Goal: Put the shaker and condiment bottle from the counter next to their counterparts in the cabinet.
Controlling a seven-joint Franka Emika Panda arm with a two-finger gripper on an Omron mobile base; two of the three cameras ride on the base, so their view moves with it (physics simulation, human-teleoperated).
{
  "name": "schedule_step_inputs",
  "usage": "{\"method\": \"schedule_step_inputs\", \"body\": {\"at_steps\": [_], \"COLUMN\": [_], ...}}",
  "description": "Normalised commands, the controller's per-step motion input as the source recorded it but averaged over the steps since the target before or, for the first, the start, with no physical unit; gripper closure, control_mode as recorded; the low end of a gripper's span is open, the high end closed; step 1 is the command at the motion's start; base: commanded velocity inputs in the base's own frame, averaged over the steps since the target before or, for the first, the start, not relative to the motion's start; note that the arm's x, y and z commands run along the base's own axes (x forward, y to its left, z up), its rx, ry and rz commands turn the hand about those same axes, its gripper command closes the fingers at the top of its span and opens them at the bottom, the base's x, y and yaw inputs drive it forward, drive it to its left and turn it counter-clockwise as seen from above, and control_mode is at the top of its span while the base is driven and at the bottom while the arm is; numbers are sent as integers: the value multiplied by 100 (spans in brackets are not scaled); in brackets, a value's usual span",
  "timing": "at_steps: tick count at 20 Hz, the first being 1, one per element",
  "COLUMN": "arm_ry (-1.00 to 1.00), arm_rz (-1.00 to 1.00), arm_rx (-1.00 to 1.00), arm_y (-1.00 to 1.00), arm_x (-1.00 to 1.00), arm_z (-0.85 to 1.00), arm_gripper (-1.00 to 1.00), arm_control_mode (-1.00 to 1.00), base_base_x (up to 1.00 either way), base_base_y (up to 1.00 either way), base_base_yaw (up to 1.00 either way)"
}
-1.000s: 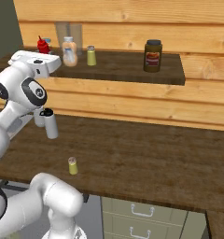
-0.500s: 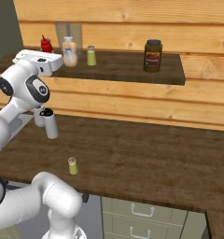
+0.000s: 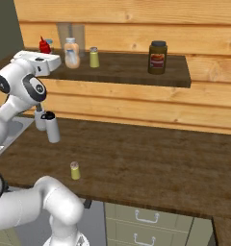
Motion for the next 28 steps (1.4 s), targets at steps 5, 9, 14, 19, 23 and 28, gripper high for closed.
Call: {"method": "schedule_step_inputs", "body": {"at_steps": [5, 9, 14, 19, 23, 28], "arm_ry": [3, 4, 4, 7, 10, 4], "arm_rz": [-1, 0, 0, 0, 0, 0], "arm_rx": [1, 3, 3, 0, 0, 0], "arm_y": [-7, -24, -18, 25, 23, 0], "arm_x": [21, 38, 22, -4, 1, 7], "arm_z": [0, 0, -1, -14, -32, -12], "arm_gripper": [100, 100, 100, 100, 100, 100], "arm_control_mode": [-100, -100, -100, -100, -100, -100], "base_base_x": [0, 0, 0, 0, 0, 0], "base_base_y": [0, 0, 0, 0, 0, 0], "base_base_yaw": [0, 0, 0, 0, 0, 0]}}
